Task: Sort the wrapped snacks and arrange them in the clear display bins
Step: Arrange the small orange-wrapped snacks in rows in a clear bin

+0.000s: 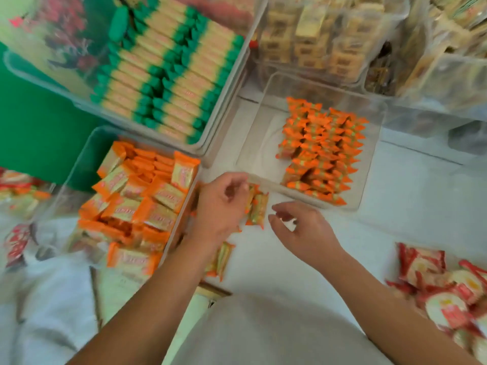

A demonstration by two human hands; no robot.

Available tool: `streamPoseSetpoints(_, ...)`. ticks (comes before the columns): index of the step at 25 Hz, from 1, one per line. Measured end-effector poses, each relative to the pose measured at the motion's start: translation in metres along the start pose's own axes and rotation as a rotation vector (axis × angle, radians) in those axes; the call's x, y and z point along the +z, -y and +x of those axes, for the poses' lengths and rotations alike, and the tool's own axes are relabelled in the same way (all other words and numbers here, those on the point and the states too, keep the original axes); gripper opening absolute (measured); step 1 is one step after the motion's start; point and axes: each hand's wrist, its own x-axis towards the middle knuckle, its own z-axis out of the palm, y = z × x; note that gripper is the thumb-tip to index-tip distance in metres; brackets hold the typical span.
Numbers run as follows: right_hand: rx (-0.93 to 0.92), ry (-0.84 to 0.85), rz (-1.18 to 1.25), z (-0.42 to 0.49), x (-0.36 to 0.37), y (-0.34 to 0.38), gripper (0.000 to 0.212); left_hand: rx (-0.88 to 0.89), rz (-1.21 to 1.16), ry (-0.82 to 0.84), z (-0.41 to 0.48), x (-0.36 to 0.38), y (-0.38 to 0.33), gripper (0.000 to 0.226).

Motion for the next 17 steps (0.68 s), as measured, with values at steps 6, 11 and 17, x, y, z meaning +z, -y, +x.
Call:
streamPoseSetpoints(6, -0.05, 0.199, -0.237, -0.01, 0.064, -0.017, 0.051, -0.306, 0.334, -0.005, -0.117, -0.036, 0.113, 0.032)
streamPoseSetpoints(11, -0.135, 0.359, -0.452, 0.027, 0.101, -0.018, 0.073, -0.256, 0.736, 0.17, -0.125, -0.038, 0.157, 0.083)
streamPoseSetpoints(17, -0.14, 0.402, -0.535, 0.057, 0.115, -0.011, 0.078, -0.287, 0.943, 0.195, -0.11, -0.027, 0.162, 0.084)
